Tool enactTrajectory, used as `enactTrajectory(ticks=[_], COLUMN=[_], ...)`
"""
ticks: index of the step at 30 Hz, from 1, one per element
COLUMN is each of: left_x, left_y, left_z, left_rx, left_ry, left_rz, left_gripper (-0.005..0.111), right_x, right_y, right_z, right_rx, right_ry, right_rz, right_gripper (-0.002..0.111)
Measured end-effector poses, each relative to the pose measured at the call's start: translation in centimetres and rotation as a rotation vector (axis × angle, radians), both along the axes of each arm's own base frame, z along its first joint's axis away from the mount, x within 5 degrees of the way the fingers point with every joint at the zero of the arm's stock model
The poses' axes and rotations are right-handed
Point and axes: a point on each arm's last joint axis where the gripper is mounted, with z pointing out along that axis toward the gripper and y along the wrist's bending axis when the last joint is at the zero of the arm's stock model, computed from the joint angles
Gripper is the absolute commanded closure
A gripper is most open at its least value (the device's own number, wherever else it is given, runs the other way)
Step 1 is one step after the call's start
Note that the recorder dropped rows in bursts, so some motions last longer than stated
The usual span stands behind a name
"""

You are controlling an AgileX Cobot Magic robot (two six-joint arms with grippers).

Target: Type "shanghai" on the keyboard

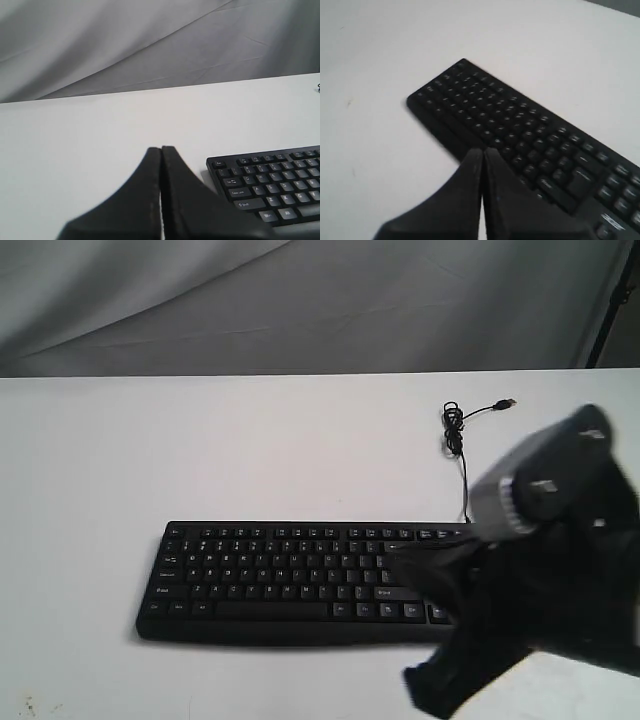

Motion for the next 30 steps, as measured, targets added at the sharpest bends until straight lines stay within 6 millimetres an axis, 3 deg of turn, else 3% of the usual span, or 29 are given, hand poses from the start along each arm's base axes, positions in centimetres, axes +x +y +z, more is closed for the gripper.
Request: enactTrajectory(ticks=[3,5,9,17,25,30], left_x=[0.0,0.0,0.0,0.0,0.0,0.0], left_y=[0.0,0.0,0.0,0.0,0.0,0.0], left_z=[0.0,0.0,0.0,0.0,0.0,0.0], left_rx=[0.0,0.0,0.0,0.0,0.0,0.0], left_ry=[0.0,0.0,0.0,0.0,0.0,0.0], left_rz=[0.0,0.0,0.0,0.0,0.0,0.0], left_gripper=[0.107,0.107,0.107,0.107,0.107,0.107], right_x=[1.3,3.3,5.7,7.4,10.9,12.0], right_y=[4.4,7.6,10.6,13.5,17.0,18.5], right_z=[-0.1,-0.4,-2.4,-6.8,-8.3,-10.0], right_rx=[-0.076,-0.191,-0.31,-0.269,-0.276,-0.3], right_ry=[0.019,-0.043,-0.108,-0.091,-0.064,-0.049], right_rz=[0.101,0.182,0.266,0.274,0.243,0.249], right_gripper=[0.108,0.108,0.108,0.108,0.108,0.108])
